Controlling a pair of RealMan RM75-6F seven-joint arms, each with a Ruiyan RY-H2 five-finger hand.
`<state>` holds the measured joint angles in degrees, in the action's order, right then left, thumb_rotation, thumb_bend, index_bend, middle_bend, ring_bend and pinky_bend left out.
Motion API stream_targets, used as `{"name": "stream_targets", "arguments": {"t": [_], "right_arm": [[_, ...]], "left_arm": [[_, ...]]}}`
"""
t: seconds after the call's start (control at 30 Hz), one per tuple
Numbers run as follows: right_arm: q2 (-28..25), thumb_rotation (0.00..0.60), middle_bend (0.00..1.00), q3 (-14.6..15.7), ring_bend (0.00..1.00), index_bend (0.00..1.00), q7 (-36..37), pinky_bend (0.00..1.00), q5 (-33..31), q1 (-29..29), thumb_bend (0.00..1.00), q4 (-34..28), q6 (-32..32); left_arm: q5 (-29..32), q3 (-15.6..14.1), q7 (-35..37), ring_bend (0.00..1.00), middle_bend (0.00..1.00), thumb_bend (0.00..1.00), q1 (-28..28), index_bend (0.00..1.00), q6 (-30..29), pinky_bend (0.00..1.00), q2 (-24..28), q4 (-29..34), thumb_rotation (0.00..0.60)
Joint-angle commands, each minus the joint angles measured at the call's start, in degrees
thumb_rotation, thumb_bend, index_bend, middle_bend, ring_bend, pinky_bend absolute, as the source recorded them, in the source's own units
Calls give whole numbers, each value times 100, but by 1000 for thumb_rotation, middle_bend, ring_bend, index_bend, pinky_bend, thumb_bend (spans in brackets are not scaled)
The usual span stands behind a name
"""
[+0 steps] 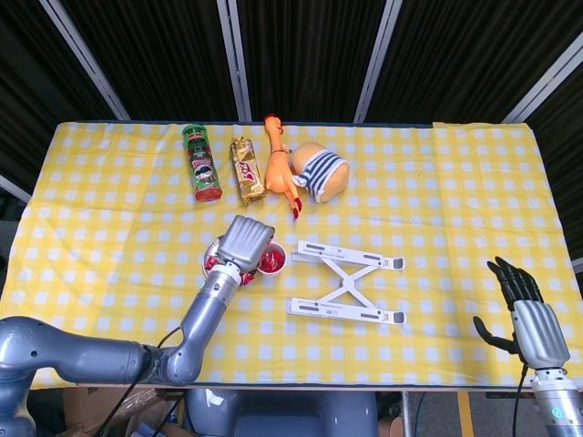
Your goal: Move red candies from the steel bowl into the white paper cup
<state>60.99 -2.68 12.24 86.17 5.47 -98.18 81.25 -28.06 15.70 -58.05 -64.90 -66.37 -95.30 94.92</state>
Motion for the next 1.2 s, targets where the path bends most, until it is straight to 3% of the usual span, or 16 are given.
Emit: {"name": "stream_targets", "arguments": {"t": [0.03,0.53,1.2], "right_arm": [[-3,600,0,0,0,0,11,0,3,5,411,-1,-7],[-4,600,0,7,0,0,-8,0,13,5,411,-5,-4],[-2,600,0,14,0,0,-13,0,27,3,412,1,3]], "left_arm": [[89,-36,-78,958,931,400,-126,536,10,987,-210,-186,600],[136,-113,-66,958,923,314,-221,497,2,987,-324,-329,600],[-340,-67,417,958,919,278,-25,377,-222,987,34,254,600]]}}
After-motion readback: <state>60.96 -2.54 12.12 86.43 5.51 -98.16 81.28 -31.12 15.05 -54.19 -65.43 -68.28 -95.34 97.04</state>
